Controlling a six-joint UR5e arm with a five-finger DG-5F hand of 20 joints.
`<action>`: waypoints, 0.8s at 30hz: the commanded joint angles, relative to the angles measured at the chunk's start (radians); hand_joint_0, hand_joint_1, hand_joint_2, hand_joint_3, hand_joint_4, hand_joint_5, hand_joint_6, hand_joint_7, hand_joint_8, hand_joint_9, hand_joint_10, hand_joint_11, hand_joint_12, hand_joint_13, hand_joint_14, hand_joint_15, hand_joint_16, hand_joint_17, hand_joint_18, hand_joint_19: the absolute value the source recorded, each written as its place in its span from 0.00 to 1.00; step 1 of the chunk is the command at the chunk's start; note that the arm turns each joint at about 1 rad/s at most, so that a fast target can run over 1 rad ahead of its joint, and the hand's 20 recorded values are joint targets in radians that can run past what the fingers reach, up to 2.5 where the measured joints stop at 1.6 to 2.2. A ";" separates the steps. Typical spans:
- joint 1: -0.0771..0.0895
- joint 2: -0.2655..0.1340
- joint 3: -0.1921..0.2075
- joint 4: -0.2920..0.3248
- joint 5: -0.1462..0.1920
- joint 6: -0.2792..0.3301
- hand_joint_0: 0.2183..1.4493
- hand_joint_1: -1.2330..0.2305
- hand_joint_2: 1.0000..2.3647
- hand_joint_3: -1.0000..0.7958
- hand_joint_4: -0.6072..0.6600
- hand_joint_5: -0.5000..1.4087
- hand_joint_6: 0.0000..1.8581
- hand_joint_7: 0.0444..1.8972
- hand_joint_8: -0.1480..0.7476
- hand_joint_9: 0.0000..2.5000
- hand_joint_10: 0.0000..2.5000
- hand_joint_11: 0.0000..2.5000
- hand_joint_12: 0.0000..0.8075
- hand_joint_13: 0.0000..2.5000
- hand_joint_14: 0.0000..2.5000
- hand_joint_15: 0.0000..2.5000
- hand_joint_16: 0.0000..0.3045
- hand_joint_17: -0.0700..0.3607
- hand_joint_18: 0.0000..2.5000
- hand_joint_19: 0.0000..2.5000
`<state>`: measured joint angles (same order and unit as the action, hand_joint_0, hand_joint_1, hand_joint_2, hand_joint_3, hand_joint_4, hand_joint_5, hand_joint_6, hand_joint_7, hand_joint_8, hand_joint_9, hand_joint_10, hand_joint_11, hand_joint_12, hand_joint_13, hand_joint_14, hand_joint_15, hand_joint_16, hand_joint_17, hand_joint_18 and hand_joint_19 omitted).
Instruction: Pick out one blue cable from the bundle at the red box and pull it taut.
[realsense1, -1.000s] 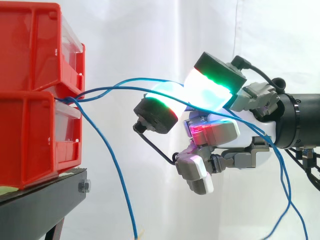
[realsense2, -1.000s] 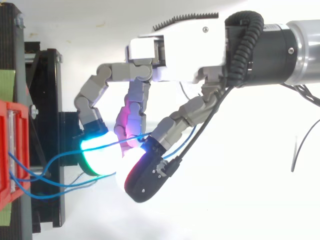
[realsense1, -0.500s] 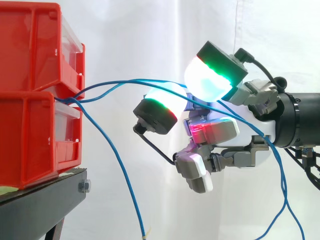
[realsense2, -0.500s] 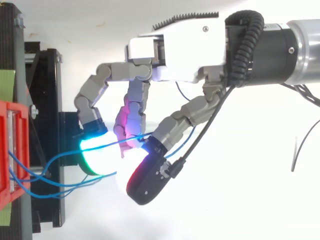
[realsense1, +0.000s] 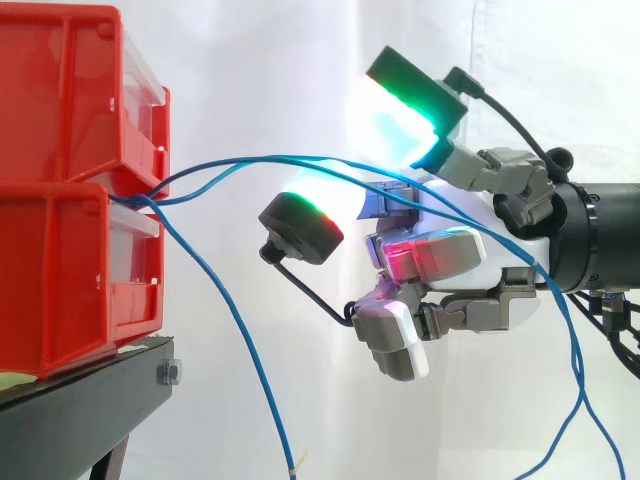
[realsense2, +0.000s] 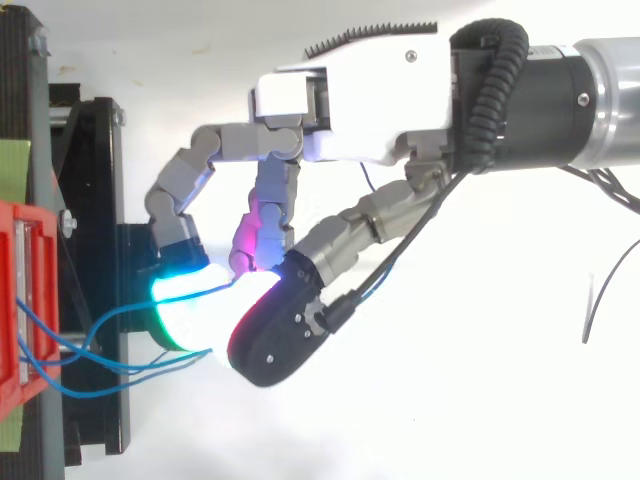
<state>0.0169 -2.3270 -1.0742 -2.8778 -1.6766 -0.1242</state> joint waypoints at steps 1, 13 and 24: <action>0.000 0.000 0.000 0.000 0.000 0.000 0.18 0.47 0.00 0.28 0.50 0.23 0.46 0.47 0.49 0.59 0.01 0.35 0.47 0.44 0.01 0.27 0.19 0.46 0.41 0.27; -0.003 0.000 0.000 -0.012 -0.002 0.000 0.30 0.56 0.00 0.29 0.49 0.22 0.46 0.50 0.46 0.58 0.01 0.36 0.43 0.42 0.01 0.28 0.16 0.42 0.36 0.32; -0.003 0.000 0.000 -0.014 0.000 0.000 0.30 0.49 0.01 0.32 0.51 0.21 0.47 0.50 0.47 0.57 0.01 0.37 0.44 0.41 0.01 0.28 0.17 0.43 0.35 0.32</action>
<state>0.0149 -2.3270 -1.0738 -2.8902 -1.6773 -0.1243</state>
